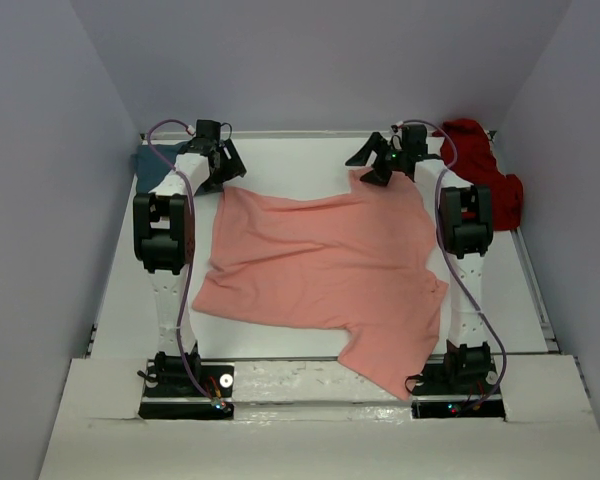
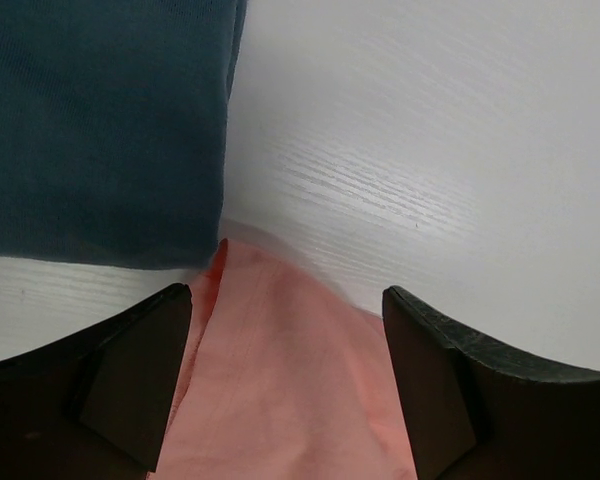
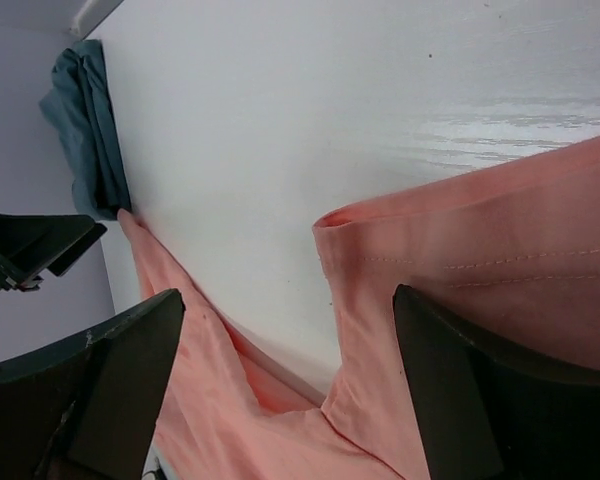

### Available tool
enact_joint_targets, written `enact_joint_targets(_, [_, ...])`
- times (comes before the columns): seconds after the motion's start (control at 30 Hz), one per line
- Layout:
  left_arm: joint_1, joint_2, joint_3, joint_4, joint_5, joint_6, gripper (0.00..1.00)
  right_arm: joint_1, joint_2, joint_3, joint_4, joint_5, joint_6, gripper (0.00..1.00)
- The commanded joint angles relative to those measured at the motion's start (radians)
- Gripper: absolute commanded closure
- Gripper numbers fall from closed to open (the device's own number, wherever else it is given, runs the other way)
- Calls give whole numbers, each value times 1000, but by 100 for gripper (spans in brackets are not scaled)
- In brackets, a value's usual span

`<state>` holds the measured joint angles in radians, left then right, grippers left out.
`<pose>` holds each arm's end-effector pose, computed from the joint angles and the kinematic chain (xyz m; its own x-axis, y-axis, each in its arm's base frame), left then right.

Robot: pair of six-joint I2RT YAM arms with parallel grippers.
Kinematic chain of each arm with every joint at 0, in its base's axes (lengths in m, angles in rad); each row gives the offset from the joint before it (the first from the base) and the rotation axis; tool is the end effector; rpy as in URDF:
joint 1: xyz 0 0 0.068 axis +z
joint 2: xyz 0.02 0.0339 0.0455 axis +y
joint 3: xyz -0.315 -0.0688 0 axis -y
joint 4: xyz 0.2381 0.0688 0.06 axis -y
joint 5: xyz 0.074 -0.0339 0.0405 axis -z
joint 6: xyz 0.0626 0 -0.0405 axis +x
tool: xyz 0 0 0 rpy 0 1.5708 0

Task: Fold and stack the t-shirts
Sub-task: Flatten the tshirt out

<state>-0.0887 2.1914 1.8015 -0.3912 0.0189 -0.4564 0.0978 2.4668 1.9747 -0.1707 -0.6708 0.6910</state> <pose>0.5410 -0.0493 0.2386 -0.6744 -0.3824 -0.6316 -0.2176 0.9204 -0.3249 0.5945 0.0974 0.1750 -0.8314 0.4200 -0.3637 -0.0445 0.6022 0.7971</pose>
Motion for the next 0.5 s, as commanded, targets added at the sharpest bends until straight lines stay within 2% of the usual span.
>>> enact_joint_targets(0.0, [4, -24, 50, -18, 15, 30, 14, -17, -60, 68, 33, 0, -18, 9])
enact_joint_targets(0.27, [4, -48, 25, -15, 24, 27, 14, -99, 12, 225, -68, 22, -96, 12])
enact_joint_targets(0.47, [4, -65, 4, -15, 26, 32, 13, -124, 34, 323, -208, 161, -237, 14])
